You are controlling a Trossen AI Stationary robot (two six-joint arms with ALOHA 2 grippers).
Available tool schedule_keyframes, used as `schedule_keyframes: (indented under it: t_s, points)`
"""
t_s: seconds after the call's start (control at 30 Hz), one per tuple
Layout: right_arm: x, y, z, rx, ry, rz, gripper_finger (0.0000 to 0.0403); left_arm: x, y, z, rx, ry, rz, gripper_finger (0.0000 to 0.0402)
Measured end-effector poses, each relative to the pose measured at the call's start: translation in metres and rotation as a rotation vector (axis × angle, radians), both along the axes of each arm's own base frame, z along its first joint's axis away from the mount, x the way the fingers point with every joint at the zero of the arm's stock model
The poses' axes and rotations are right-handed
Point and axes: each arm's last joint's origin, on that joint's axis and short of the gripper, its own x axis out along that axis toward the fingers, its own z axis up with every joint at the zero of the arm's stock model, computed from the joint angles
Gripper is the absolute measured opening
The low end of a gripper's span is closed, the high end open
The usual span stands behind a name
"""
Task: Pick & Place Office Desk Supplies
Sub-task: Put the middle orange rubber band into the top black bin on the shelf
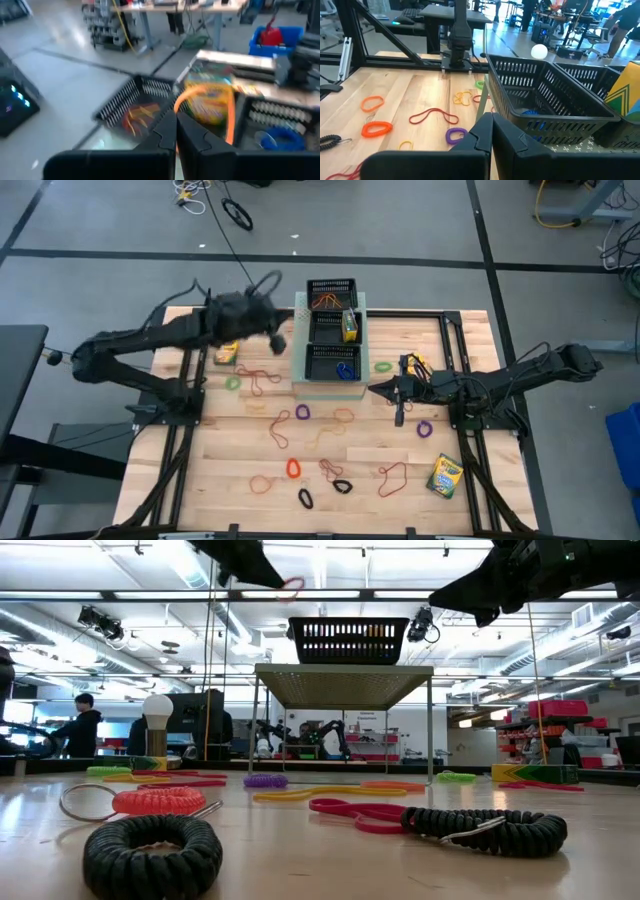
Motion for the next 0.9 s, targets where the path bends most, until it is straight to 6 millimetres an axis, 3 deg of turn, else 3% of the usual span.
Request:
schedule_keyframes:
  t_s: [0.27, 0.53, 0.73, 0.9]
  points:
    - [0.000, 0.000, 0.000, 0.001, -0.005, 0.000, 0.0011, 0.032, 0.081, -0.015, 0.032, -0.063, 0.002, 0.0007]
    - [0.000, 0.000, 0.001, 0.002, -0.010, 0.001, 0.0011, 0.072, 0.151, -0.031, 0.009, 0.045, 0.031, 0.0007]
    - [0.000, 0.000, 0.001, 0.002, -0.010, 0.001, 0.0011, 0.094, 0.181, -0.052, -0.104, 0.160, -0.001, 0.0013]
    - [0.000, 0.000, 0.001, 0.002, -0.009, 0.001, 0.0011, 0.106, 0.184, -0.058, -0.113, 0.177, -0.018, 0.0050]
